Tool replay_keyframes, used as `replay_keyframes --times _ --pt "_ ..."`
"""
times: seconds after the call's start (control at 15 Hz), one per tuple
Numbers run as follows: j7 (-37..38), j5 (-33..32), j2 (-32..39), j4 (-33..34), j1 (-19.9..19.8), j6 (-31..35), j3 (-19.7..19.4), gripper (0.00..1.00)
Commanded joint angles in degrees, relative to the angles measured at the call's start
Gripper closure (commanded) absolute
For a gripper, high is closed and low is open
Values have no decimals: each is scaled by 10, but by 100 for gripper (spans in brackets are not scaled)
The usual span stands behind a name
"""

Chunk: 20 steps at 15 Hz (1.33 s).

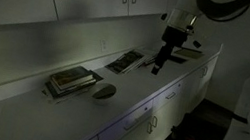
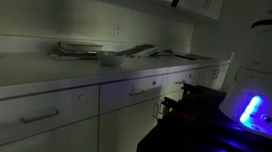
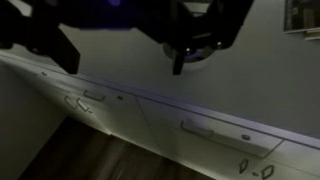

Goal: Remove the pen from the bowl and put it on the table

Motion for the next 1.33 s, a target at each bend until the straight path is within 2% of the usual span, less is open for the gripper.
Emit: replay_keyframes --times 0.0,0.27,0.4,0.6,0.87,1.07,1.13,1.27 --pt "-3 4 2 -4 -4 -2 4 0" --pt "-8 3 4 -8 -3 -1 4 0" --pt "-41 -5 19 2 11 0 -6 0" --pt "-110 -32 81 32 36 -4 -12 0" --pt "-187 -74 229 97 66 46 -16 0" --pt "-242 -119 351 153 64 138 -12 0" --pt "-261 -123 395 181 63 146 -13 0" --pt "-331 -88 471 228 69 176 -19 0"
